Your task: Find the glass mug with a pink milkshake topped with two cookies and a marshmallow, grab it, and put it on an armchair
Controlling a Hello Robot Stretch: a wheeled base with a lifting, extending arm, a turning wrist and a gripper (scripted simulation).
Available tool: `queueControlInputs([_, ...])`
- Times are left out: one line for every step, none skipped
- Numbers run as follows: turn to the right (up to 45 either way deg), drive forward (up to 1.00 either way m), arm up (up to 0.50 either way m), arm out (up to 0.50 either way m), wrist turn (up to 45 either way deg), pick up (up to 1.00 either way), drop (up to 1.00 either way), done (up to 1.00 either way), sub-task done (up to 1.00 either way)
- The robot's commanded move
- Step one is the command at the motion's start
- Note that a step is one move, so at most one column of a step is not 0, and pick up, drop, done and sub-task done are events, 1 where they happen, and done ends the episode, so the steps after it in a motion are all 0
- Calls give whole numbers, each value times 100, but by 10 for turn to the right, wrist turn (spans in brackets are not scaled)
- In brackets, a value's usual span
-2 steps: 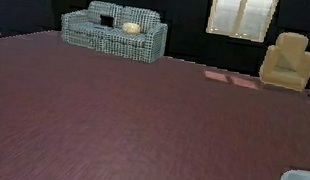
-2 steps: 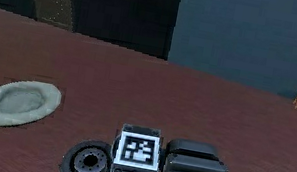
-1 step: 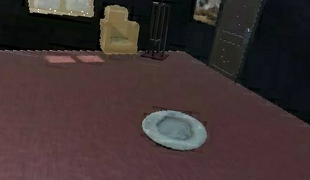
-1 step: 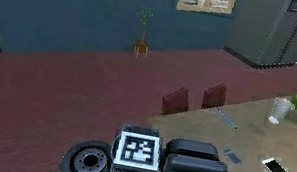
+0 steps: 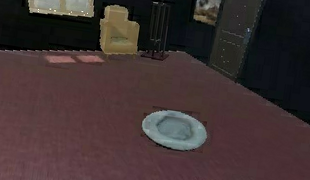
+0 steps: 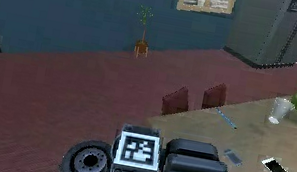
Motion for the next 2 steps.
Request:
queueControlInputs([120, 0, 0, 0, 0, 0, 0, 0, 0])
queueControlInputs([-300, 0, 0, 0, 0, 0, 0, 0, 0])
